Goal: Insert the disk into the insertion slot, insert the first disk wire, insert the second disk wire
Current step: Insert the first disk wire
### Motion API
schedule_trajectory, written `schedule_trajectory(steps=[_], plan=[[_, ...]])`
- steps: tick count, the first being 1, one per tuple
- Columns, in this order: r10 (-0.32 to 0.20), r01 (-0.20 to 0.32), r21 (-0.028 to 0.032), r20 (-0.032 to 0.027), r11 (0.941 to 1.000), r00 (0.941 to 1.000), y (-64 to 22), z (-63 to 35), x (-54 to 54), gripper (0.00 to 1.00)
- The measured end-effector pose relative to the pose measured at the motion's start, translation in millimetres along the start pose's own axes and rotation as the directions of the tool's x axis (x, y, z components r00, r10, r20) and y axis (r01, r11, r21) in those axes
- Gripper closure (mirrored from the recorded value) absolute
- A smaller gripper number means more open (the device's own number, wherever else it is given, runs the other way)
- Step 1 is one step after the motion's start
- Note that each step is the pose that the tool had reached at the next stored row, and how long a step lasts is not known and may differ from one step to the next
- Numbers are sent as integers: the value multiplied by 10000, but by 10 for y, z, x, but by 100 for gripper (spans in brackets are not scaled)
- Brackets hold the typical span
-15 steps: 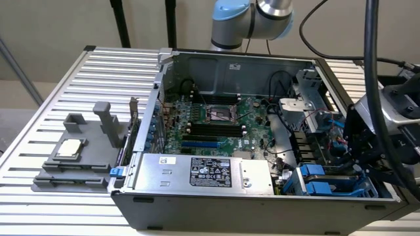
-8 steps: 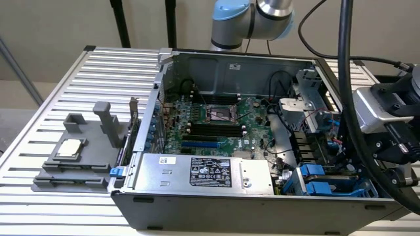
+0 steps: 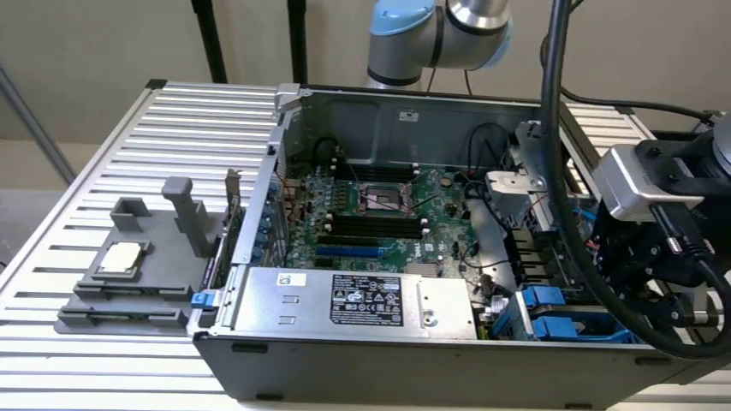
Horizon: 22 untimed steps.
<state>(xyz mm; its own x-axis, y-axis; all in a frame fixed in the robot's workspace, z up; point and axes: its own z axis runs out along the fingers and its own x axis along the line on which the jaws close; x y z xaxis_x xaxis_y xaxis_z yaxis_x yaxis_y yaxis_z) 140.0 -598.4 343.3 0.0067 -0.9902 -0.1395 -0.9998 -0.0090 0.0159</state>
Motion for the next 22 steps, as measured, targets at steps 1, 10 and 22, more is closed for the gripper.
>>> schedule_trajectory(steps=[1,10,22], plan=[[131,-131,18,2,9999,9999,0,3,0,84],[558,-558,80,-27,9984,9984,0,21,-8,84],[847,-846,123,-72,9963,9964,0,37,-24,84]])
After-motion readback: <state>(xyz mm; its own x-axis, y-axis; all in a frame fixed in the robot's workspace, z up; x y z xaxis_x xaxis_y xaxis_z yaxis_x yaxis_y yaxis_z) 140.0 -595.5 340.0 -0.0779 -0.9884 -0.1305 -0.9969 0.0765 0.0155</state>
